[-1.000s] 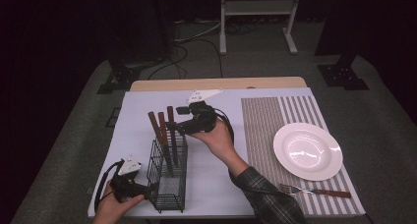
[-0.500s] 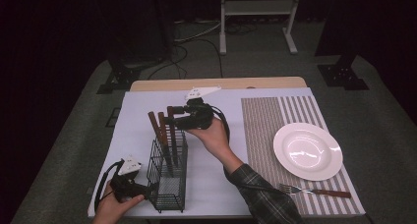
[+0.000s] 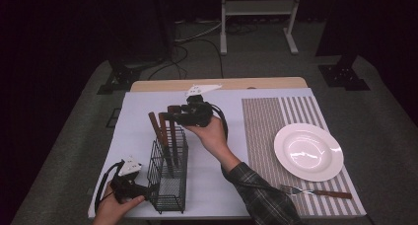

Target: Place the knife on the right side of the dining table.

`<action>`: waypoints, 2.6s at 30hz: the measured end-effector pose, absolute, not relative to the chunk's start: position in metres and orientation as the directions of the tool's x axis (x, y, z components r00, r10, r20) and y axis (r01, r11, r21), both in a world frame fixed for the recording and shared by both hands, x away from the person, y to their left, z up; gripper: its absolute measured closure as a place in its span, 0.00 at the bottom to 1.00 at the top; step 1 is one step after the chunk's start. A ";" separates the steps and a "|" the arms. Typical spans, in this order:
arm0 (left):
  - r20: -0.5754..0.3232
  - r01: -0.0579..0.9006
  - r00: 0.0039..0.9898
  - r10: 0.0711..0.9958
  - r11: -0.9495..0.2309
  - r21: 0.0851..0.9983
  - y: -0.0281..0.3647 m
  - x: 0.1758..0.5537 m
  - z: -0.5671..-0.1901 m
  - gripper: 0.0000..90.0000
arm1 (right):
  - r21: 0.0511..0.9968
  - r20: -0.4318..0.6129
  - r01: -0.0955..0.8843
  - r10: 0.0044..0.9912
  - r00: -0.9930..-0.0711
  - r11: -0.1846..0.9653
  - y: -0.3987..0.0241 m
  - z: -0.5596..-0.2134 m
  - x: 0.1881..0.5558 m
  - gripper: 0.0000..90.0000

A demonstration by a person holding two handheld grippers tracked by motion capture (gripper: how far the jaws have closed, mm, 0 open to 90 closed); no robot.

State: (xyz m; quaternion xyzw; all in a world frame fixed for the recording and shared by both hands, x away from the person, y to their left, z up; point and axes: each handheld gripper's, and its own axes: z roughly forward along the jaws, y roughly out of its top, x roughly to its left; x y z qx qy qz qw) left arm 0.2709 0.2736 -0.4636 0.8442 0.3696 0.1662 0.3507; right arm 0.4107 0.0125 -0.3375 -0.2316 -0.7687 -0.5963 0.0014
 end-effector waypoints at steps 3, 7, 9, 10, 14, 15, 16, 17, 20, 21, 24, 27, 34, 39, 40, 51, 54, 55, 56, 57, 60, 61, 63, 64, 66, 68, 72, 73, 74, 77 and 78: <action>0.021 0.508 0.671 0.741 -0.481 0.715 0.274 0.271 -0.464 0.00 | 0.915 0.282 0.359 0.348 -0.894 0.181 0.013 -0.337 0.411 0.71; 0.022 0.507 0.672 0.740 -0.481 0.715 0.274 0.271 -0.464 0.00 | 0.917 0.280 0.354 0.338 -0.899 0.182 0.015 -0.336 0.409 0.78; 0.021 0.507 0.671 0.741 -0.480 0.715 0.274 0.271 -0.464 0.00 | 0.918 0.273 0.349 0.341 -0.900 0.186 0.015 -0.336 0.408 0.78; 0.022 0.507 0.672 0.740 -0.481 0.715 0.274 0.271 -0.464 0.00 | 0.919 0.273 0.348 0.339 -0.900 0.185 0.015 -0.336 0.408 0.78; 0.022 0.508 0.672 0.740 -0.483 0.714 0.274 0.271 -0.463 0.00 | 0.921 0.275 0.348 0.336 -0.901 0.177 0.012 -0.335 0.405 0.79; 0.022 0.507 0.672 0.740 -0.482 0.714 0.274 0.271 -0.463 0.00 | 0.921 0.276 0.347 0.333 -0.902 0.175 0.011 -0.334 0.404 0.79; 0.022 0.508 0.672 0.740 -0.482 0.714 0.274 0.271 -0.463 0.00 | 0.922 0.278 0.347 0.331 -0.902 0.171 0.010 -0.334 0.403 0.79; 0.022 0.508 0.672 0.741 -0.482 0.714 0.274 0.271 -0.463 0.00 | 0.924 0.277 0.343 0.326 -0.904 0.167 0.009 -0.333 0.402 0.79; 0.021 0.508 0.671 0.741 -0.480 0.715 0.274 0.271 -0.464 0.00 | 0.928 0.273 0.334 0.311 -0.910 0.163 0.007 -0.329 0.397 0.80; 0.021 0.508 0.671 0.741 -0.480 0.716 0.274 0.271 -0.464 0.00 | 0.929 0.274 0.333 0.304 -0.913 0.164 0.006 -0.328 0.395 0.81; 0.023 0.507 0.672 0.740 -0.483 0.714 0.274 0.271 -0.463 0.00 | 0.929 0.276 0.331 0.290 -0.917 0.165 0.006 -0.327 0.391 0.82; 0.022 0.507 0.672 0.740 -0.482 0.714 0.274 0.271 -0.463 0.00 | 0.929 0.295 0.338 0.249 -0.922 0.149 0.003 -0.325 0.383 0.84; 0.021 0.507 0.671 0.741 -0.480 0.716 0.273 0.271 -0.464 0.00 | 0.941 0.265 0.304 0.230 -0.936 0.151 0.002 -0.315 0.374 0.85; 0.020 0.508 0.671 0.741 -0.479 0.716 0.273 0.271 -0.464 0.00 | 0.950 0.232 0.273 0.241 -0.942 0.154 0.004 -0.307 0.371 0.86; 0.021 0.508 0.673 0.739 -0.482 0.714 0.274 0.271 -0.463 0.00 | 0.951 0.228 0.269 0.243 -0.943 0.154 0.004 -0.305 0.370 0.86; 0.021 0.508 0.673 0.739 -0.482 0.714 0.274 0.271 -0.463 0.00 | 0.960 0.165 0.222 0.290 -0.943 0.173 0.004 -0.287 0.366 0.87; 0.019 0.509 0.672 0.740 -0.480 0.714 0.273 0.271 -0.464 0.00 | 0.962 0.158 0.214 0.298 -0.942 0.167 0.002 -0.283 0.366 0.87; 0.019 0.509 0.672 0.740 -0.480 0.715 0.273 0.271 -0.464 0.00 | 0.963 0.158 0.214 0.298 -0.941 0.165 0.001 -0.282 0.366 0.87; 0.019 0.509 0.672 0.740 -0.480 0.715 0.273 0.271 -0.464 0.00 | 0.964 0.153 0.208 0.299 -0.942 0.163 0.000 -0.280 0.366 0.87; 0.019 0.509 0.672 0.741 -0.479 0.715 0.273 0.271 -0.464 0.00 | 0.965 0.152 0.206 0.300 -0.942 0.159 -0.001 -0.278 0.365 0.87; 0.019 0.510 0.671 0.741 -0.479 0.715 0.273 0.271 -0.464 0.00 | 0.968 0.146 0.199 0.303 -0.942 0.153 -0.003 -0.273 0.364 0.87; 0.019 0.510 0.672 0.741 -0.480 0.714 0.273 0.271 -0.463 0.00 | 0.970 0.141 0.193 0.305 -0.942 0.148 -0.004 -0.270 0.364 0.87; 0.019 0.510 0.673 0.740 -0.481 0.713 0.274 0.271 -0.463 0.00 | 0.972 0.140 0.190 0.307 -0.941 0.140 -0.006 -0.265 0.362 0.87; 0.018 0.510 0.671 0.741 -0.479 0.714 0.273 0.271 -0.464 0.00 | 0.973 0.139 0.187 0.305 -0.942 0.133 -0.008 -0.263 0.362 0.88; 0.017 0.510 0.672 0.740 -0.480 0.714 0.273 0.271 -0.463 0.00 | 0.975 0.143 0.186 0.305 -0.942 0.119 -0.011 -0.258 0.361 0.88; 0.018 0.510 0.672 0.740 -0.480 0.714 0.273 0.271 -0.463 0.00 | 0.978 0.137 0.178 0.308 -0.942 0.108 -0.014 -0.253 0.359 0.88; 0.018 0.510 0.672 0.740 -0.480 0.714 0.273 0.271 -0.463 0.00 | 0.979 0.144 0.181 0.318 -0.937 0.089 -0.022 -0.245 0.358 0.88; 0.018 0.510 0.672 0.740 -0.481 0.714 0.273 0.271 -0.463 0.00 | 0.980 0.146 0.180 0.319 -0.937 0.081 -0.024 -0.243 0.358 0.88; 0.018 0.510 0.672 0.740 -0.480 0.714 0.273 0.271 -0.463 0.00 | 0.981 0.148 0.180 0.319 -0.936 0.074 -0.026 -0.241 0.357 0.88; 0.019 0.509 0.671 0.741 -0.479 0.715 0.273 0.271 -0.464 0.00 | 0.983 0.141 0.171 0.330 -0.933 0.064 -0.033 -0.235 0.355 0.88; 0.019 0.509 0.671 0.741 -0.479 0.715 0.273 0.271 -0.464 0.00 | 0.984 0.139 0.168 0.334 -0.932 0.060 -0.036 -0.233 0.355 0.88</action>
